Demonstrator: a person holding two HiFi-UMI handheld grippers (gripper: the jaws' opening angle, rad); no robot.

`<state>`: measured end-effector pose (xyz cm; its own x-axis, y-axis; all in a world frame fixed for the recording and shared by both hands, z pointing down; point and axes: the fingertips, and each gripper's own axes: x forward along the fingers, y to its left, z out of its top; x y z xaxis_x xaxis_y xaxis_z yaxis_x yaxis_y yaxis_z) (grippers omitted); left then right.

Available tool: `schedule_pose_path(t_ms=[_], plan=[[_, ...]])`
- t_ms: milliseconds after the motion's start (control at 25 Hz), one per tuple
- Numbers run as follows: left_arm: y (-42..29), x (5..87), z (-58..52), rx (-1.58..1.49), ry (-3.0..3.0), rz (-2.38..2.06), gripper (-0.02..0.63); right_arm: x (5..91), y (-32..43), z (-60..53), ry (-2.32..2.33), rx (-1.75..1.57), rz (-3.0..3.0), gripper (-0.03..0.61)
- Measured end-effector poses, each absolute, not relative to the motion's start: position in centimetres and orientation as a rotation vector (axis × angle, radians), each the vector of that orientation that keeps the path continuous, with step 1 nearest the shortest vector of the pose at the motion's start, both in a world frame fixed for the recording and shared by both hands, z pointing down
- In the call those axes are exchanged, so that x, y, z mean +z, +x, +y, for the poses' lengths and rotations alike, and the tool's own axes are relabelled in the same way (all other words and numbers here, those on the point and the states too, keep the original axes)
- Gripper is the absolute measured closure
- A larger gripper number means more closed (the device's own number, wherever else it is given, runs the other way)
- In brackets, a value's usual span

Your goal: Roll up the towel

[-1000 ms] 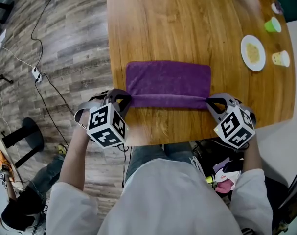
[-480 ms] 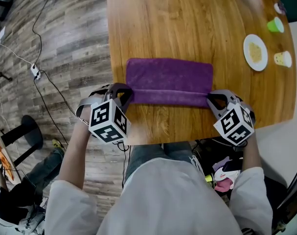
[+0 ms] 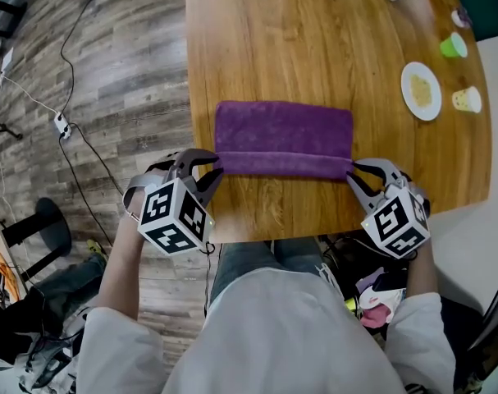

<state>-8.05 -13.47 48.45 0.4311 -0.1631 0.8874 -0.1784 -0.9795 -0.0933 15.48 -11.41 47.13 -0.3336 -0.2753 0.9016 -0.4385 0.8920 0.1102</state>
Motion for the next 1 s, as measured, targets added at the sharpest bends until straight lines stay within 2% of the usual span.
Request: schedule_pose_path(t_ms=[640,1000], plan=[[-6.9,52.6,-11.2,1.813,2.618,-0.156,0.534,51.8,14.7,-9.1,0.383,0.061,-1.856,0.509],[-6.8,52.8,-11.6,1.875,2.638,-0.177,0.568,51.6,14.4,-9.5,0.412,0.048,-1.862,0.548]])
